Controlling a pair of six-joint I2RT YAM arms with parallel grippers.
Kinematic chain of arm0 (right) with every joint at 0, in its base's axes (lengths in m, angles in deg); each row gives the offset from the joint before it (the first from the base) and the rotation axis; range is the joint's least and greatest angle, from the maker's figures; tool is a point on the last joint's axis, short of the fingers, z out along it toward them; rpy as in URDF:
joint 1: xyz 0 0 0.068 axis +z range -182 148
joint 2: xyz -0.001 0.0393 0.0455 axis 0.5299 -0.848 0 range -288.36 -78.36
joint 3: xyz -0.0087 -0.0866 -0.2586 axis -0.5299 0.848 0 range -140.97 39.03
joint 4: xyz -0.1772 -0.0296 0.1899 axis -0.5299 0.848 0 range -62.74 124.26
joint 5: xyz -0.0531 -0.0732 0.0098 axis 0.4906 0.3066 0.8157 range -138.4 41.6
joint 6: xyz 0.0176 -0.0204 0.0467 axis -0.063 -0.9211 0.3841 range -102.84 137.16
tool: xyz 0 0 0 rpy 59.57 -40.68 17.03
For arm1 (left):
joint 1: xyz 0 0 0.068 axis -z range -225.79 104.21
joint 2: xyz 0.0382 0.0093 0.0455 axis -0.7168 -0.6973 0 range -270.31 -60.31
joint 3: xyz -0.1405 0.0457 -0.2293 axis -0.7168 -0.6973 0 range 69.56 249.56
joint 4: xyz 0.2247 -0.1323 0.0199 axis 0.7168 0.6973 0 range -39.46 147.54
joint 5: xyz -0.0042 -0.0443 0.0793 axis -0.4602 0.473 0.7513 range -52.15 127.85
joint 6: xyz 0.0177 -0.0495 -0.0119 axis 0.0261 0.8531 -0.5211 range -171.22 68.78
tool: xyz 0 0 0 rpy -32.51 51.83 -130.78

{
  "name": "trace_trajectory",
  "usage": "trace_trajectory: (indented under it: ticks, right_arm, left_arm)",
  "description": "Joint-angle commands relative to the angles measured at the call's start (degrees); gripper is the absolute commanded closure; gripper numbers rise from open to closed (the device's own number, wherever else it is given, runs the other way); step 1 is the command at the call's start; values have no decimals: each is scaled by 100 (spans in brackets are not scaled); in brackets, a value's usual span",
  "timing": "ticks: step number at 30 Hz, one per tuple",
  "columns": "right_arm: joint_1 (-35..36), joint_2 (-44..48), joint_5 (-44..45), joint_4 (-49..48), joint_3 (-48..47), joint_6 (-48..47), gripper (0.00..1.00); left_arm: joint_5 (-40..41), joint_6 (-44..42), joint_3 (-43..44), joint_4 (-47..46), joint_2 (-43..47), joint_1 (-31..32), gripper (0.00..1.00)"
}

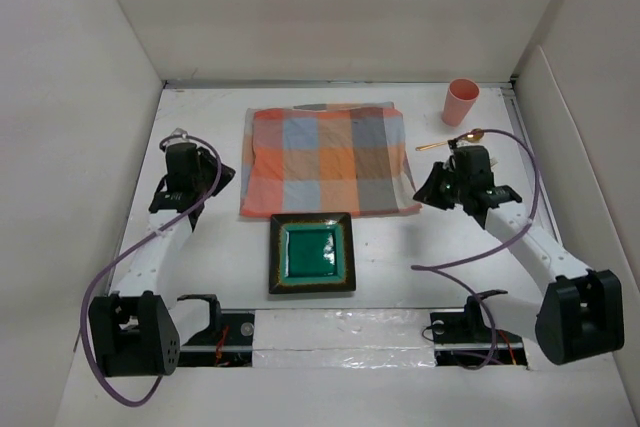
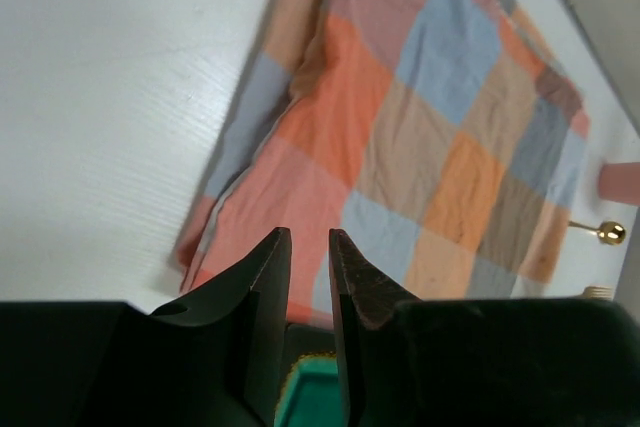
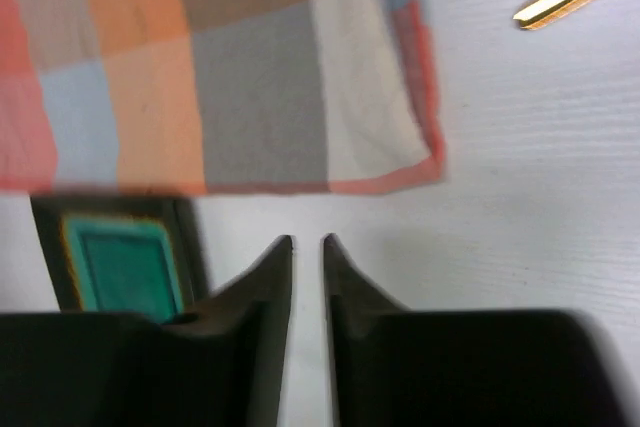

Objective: Set the dinner table for one person

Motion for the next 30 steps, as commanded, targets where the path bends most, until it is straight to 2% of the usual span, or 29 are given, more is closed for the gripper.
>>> trace_trajectory:
  ticks: [1,2,5,6,7,8,9,11,12,13,14,16,19,21,23,27,30]
  right_arm:
    - [464,358,-292,175,52,-118,95]
    - [796,497,-554,79,262,-13,100]
    - [1587,630,-951,-799,832,582,100]
    - [1782,596,-996,-1375,966,785,99]
    - [1958,552,-1014,-1686,1123,979,90]
    - [2117,491,-997,-1958,1386,1364,64]
    - [2388,299,-1005,-2596,1511,1507,52]
    - [2531,34,-1049,-2953,1600,1631,36]
    - [2583,-97,-1058,-3033,1513,1605,34]
    - [2584,-360,-1075,-3147,1503,1579,34]
    - [2662,-597,-1076,-3713,1660,1744,34]
    - [2663,-914,-1110,-3954,1731,1832,34]
    - [2716,-1633,-1321,-4938,2030,2210,36]
    - [2777,-1952,-1462,-5686,2205,2518,37]
    - [2917,-2313,-1480,-6098,2232,2702,41]
    - [3251,-2568,-1252,-6329,2189,2861,49]
    - [3428,-2726,-1041,-6627,2276,3002,63]
  left_arm:
    - [-41,-282,448,384,294,-25,81]
    - [-85,-336,614,506,321,-25,81]
    - [-419,-415,852,648,365,-25,87]
    - [-524,-415,879,648,348,-25,88]
    - [-673,-398,915,622,348,96,92]
    - [-788,-398,915,587,348,98,94]
    - [-920,-398,889,534,348,150,94]
    - [-1140,-397,810,455,382,150,94]
    - [-1149,-441,792,446,400,150,94]
    - [-1175,-476,774,455,409,150,91]
    - [-1167,-616,739,516,400,150,85]
    - [-1149,-652,730,586,409,150,83]
    - [-1193,-740,660,630,444,150,74]
    - [-1193,-793,651,674,444,150,73]
    - [-1193,-828,712,718,401,150,73]
    - [-1114,-942,888,815,356,150,73]
    - [-1114,-978,1003,806,321,150,72]
